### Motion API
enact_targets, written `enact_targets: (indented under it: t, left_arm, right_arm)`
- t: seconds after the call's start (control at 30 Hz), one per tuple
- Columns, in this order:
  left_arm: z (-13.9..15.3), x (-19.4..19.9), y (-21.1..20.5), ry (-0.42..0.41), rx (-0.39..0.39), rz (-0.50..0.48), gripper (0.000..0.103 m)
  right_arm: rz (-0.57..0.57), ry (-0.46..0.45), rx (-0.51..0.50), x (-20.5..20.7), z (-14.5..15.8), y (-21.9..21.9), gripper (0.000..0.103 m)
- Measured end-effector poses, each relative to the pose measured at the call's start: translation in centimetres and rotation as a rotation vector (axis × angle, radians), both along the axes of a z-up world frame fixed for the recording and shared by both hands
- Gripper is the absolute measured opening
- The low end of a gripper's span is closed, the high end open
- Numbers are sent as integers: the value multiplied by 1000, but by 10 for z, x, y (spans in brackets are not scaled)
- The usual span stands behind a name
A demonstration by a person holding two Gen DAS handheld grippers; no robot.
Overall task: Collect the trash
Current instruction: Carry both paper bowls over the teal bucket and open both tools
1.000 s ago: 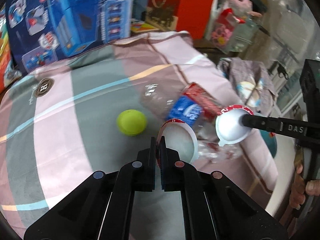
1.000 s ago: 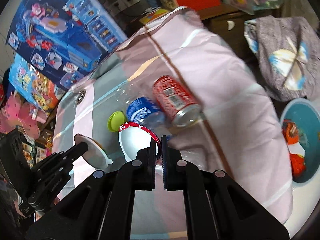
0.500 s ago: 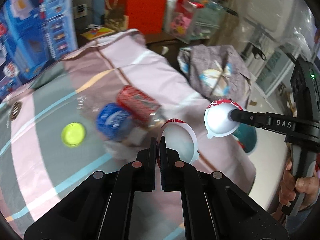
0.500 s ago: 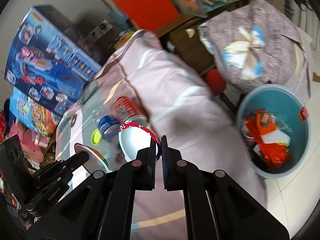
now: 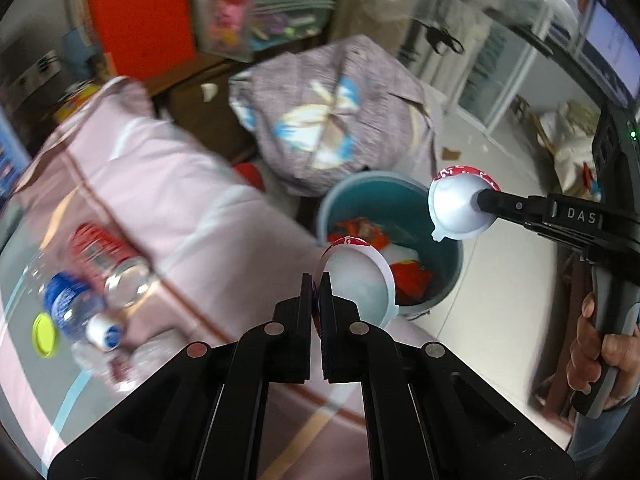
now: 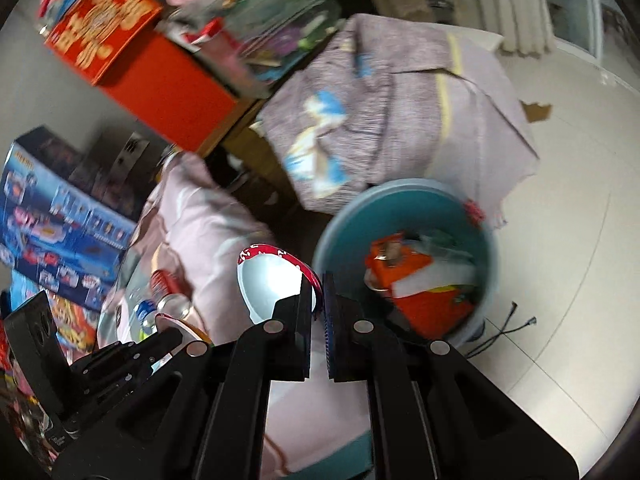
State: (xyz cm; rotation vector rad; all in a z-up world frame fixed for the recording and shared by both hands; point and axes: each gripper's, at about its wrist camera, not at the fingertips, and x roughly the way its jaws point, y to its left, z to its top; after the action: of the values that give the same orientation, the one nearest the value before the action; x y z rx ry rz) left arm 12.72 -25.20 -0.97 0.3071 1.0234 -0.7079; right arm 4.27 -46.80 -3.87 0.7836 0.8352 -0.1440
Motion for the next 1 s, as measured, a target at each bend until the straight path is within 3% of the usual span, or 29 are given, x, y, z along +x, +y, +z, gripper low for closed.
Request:
enact_targets:
  t: [0.37,0.73,0.8,0.87,0.93,1.0]
  left_arm:
    - [-34,7,-76,56,60,-81,4]
    - [-67,29,-129,142,65,-107,8]
    - [-71,31,-136,153,66,-115,20]
    - [-73,30,-138,143,69,-117,49]
    - [-72,30,-136,118,70,-113,68]
    - [-69,30,-132,93,73,-106,75]
  right_arm:
    - [-81,58,47,-14,-35,-50,6]
    - [-128,146,49,-10,-62,-79,6]
    - [-131,154,48,-8,-65,-81,6]
    - [-133,163,49,-6,-68,-82,7]
    - [-130,170,50,-3,-69,-81,7]
    - [-126,175,50,0,-71,-79,7]
